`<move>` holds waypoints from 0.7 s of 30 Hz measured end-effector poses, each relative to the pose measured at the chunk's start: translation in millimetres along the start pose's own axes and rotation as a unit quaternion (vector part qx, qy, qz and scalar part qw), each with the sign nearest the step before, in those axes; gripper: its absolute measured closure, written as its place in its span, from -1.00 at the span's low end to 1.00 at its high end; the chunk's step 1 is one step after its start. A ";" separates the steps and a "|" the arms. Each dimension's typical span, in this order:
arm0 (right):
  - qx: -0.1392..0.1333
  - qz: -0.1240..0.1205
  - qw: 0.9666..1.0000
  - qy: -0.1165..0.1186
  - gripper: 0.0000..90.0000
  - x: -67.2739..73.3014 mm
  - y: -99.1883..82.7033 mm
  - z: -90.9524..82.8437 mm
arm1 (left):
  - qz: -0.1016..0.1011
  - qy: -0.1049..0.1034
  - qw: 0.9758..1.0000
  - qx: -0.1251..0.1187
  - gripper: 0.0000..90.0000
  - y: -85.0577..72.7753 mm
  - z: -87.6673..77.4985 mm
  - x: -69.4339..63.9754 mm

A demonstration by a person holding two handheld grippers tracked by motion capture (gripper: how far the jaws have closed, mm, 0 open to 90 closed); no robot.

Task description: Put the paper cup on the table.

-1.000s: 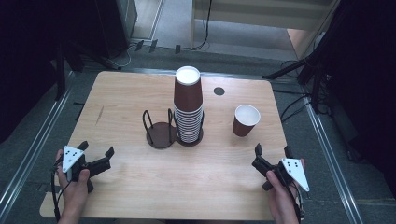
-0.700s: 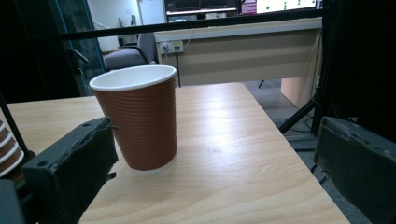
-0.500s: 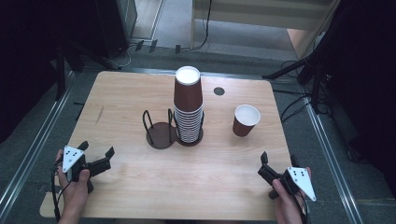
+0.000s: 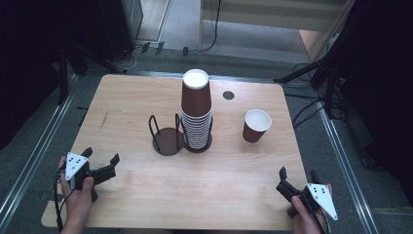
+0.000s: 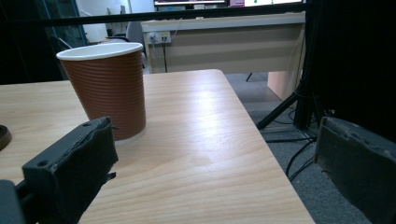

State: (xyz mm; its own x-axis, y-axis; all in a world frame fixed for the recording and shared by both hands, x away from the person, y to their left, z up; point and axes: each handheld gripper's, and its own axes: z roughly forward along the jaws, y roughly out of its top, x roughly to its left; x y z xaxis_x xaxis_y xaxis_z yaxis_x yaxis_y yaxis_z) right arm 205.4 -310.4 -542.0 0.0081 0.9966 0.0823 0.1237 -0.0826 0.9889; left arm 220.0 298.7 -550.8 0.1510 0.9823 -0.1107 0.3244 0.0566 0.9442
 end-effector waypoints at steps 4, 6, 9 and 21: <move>0.000 -0.001 1.000 -0.005 -1.00 -6.1 -1.7 -4.0 | 0.000 0.000 1.000 0.000 -0.95 0.0 0.0 0.1; 0.000 0.000 1.000 -0.008 -1.00 -9.3 -2.2 -6.3 | 0.000 0.000 1.000 0.000 -0.95 0.0 -0.1 0.1; 0.000 0.000 1.000 -0.013 -1.00 -14.8 -2.9 -9.3 | 0.000 -0.001 1.000 0.000 -0.95 -0.1 -0.1 0.0; 0.002 -0.001 1.000 -0.023 -1.00 -26.7 -6.8 -18.1 | 0.000 -0.001 1.000 0.000 -0.95 -0.1 -0.2 -0.1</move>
State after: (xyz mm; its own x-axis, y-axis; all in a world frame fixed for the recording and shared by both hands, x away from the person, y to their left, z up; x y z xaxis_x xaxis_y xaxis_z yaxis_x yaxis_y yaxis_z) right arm 186.4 -336.5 -548.7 0.0541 0.9958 0.0744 0.1275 -0.0808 0.9885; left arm 219.8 298.6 -550.9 0.1518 0.9821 -0.1118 0.3248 0.0573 0.9440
